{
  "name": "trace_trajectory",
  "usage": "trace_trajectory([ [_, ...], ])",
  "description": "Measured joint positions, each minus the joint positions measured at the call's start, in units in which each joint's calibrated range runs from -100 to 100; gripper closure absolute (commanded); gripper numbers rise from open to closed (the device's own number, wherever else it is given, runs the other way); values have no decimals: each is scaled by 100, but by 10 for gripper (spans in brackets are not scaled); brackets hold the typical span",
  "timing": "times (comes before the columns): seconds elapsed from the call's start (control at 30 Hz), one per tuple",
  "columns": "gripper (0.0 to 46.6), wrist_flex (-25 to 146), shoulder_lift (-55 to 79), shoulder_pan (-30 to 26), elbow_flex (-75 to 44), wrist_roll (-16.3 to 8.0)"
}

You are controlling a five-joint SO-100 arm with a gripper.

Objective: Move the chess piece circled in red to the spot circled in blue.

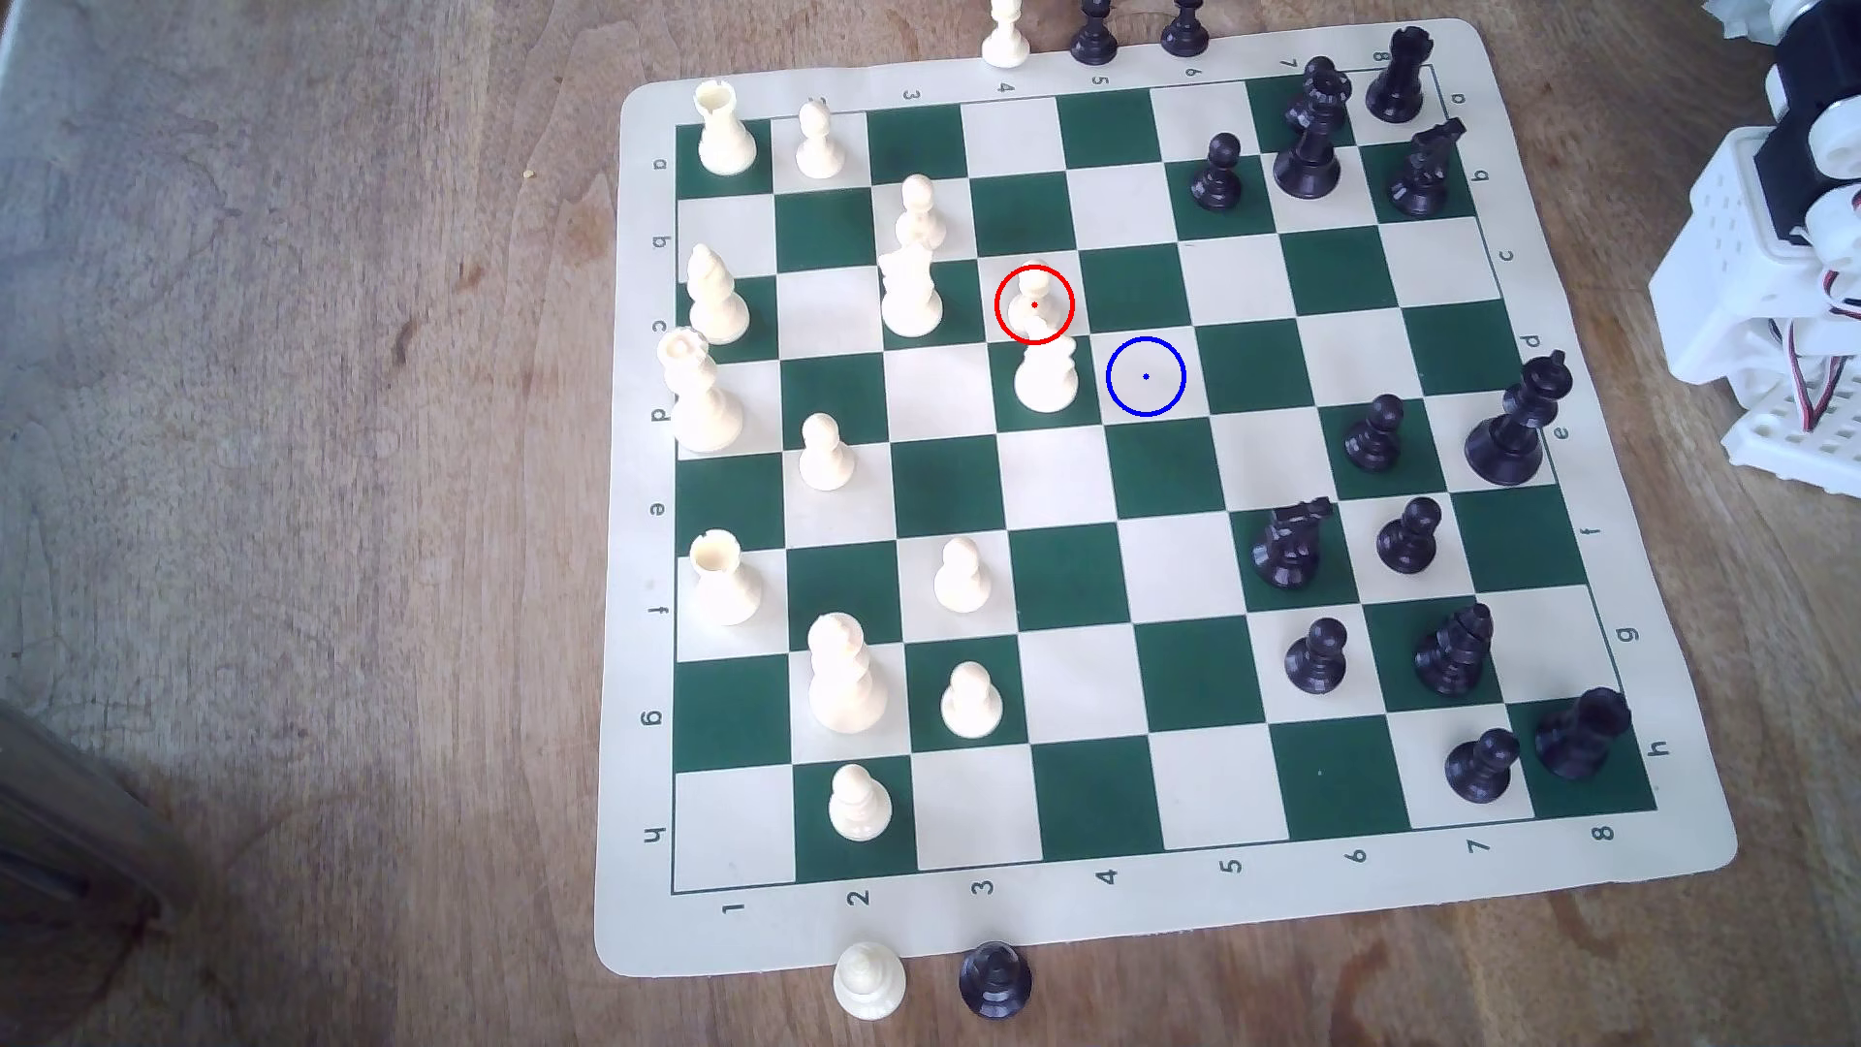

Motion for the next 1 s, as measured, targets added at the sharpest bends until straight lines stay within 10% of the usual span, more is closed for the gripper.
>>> trace_trajectory([
  [0.77, 464, 8, 0, 0, 0, 5],
  [1.0, 464, 2606, 0, 0, 0, 29],
])
